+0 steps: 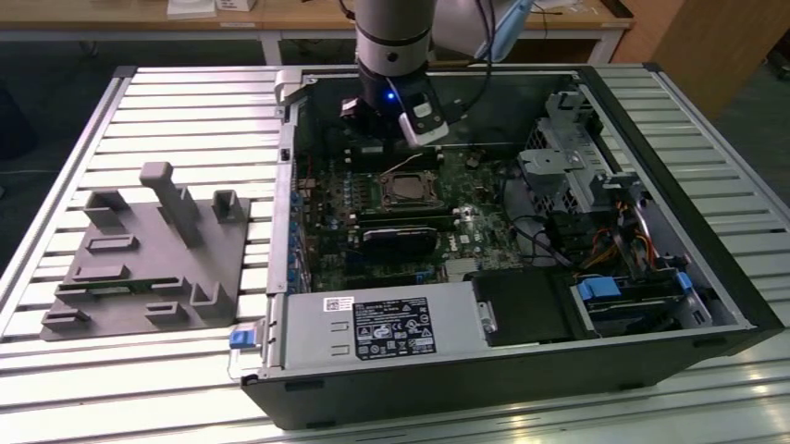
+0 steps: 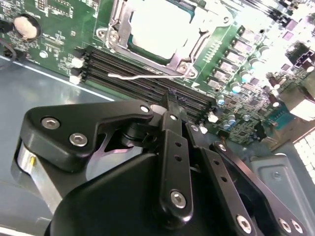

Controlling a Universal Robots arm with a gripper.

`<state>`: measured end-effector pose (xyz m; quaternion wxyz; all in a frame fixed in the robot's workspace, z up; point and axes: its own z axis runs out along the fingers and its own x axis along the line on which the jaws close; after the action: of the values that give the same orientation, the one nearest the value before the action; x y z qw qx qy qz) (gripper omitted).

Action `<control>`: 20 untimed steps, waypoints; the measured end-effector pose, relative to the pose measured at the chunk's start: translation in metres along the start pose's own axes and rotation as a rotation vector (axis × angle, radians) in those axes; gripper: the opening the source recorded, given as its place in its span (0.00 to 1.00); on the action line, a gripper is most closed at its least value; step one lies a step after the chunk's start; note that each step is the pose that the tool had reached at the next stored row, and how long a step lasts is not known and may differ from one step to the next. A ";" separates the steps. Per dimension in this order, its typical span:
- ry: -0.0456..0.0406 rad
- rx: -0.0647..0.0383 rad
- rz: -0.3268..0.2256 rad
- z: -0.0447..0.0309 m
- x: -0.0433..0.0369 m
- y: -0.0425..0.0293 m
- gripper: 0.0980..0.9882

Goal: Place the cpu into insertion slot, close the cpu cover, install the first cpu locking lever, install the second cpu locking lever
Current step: 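Install the first cpu locking lever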

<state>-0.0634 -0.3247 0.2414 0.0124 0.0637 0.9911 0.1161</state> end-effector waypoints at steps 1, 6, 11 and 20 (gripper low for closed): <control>-0.0001 0.001 0.000 0.0000 -0.0001 0.0000 0.01; -0.0008 0.003 0.000 0.0003 -0.0002 0.0000 0.01; -0.0113 0.018 -0.003 0.0025 -0.0001 -0.0006 0.01; -0.0207 0.081 -0.002 0.0044 -0.0058 -0.0002 0.01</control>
<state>-0.0575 -0.3247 0.2372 0.0202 0.0642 0.9949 0.0750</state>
